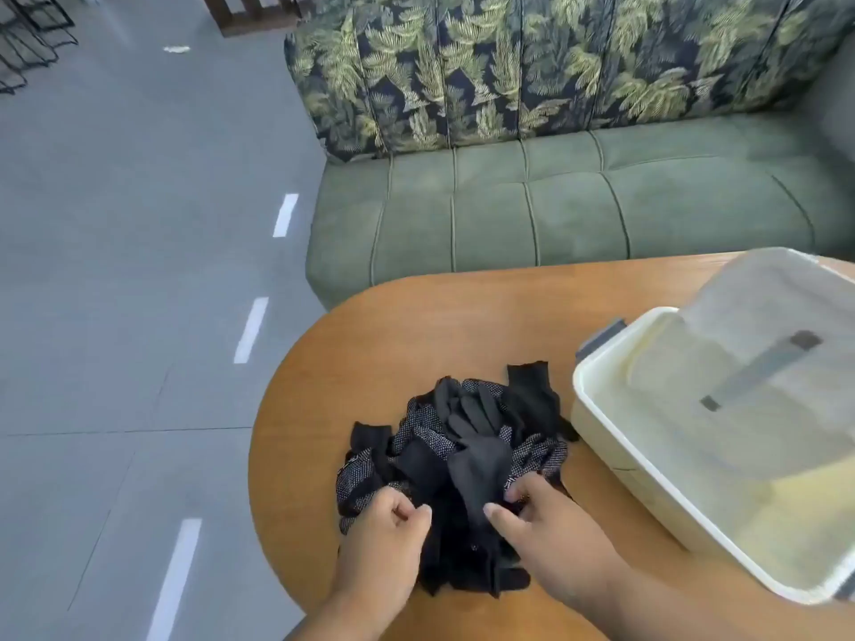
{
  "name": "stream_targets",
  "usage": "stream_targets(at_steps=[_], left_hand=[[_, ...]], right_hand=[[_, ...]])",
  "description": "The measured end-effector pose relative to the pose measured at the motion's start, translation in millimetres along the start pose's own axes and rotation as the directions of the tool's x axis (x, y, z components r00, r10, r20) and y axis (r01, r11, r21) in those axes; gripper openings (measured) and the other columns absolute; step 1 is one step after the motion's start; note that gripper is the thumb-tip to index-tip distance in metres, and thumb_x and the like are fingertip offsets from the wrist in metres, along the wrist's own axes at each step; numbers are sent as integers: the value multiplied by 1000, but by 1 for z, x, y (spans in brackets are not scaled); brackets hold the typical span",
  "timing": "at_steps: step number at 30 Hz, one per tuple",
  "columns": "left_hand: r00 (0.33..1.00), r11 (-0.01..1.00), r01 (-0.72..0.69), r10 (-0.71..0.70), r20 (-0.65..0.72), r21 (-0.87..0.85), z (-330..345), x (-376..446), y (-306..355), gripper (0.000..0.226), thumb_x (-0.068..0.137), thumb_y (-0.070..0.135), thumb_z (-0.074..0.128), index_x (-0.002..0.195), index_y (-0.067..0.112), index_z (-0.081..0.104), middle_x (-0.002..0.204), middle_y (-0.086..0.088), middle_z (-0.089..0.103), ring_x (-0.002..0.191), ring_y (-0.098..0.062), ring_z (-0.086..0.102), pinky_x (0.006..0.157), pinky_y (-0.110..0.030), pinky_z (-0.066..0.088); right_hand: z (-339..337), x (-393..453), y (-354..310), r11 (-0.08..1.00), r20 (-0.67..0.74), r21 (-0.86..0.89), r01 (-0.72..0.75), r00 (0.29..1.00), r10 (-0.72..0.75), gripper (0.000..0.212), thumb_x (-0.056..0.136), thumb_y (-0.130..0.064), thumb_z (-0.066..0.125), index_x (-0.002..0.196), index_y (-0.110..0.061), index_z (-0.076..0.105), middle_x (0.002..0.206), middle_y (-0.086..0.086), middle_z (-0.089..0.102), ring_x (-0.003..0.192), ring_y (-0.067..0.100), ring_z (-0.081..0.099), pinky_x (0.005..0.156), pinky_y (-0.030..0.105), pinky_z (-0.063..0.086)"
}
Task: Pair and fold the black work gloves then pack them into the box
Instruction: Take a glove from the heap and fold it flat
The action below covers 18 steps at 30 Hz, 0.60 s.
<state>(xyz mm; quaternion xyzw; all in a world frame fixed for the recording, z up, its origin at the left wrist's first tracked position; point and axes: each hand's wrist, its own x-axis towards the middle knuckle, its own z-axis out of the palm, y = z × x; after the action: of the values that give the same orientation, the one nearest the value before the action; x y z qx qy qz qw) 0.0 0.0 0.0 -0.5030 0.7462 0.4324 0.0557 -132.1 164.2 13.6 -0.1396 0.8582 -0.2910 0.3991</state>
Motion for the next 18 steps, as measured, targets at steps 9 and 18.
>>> stream_targets(at_steps=[9, 18], left_hand=[[952, 875, -223, 290, -96, 431, 35, 6, -56, 52, 85, 68, 60, 126, 44, 40, 119, 24, 49, 115, -3, 51, 82, -21, 37], [870, 888, -432, 457, -185, 161, 12, -15, -86, 9, 100, 42, 59, 104, 36, 65, 105, 17, 65, 96, -8, 61, 82, -29, 50]], right_hand=[[56, 17, 30, 973, -165, -187, 133, 972, -164, 31, 85, -65, 63, 99, -38, 56, 80, -13, 67, 74, 5, 60, 65, 24, 47], [72, -25, 67, 962, -382, 139, 235, 909, -167, 25, 99, -41, 62, 81, -24, 59, 54, -11, 49, 53, 15, 42, 54, 30, 35]])
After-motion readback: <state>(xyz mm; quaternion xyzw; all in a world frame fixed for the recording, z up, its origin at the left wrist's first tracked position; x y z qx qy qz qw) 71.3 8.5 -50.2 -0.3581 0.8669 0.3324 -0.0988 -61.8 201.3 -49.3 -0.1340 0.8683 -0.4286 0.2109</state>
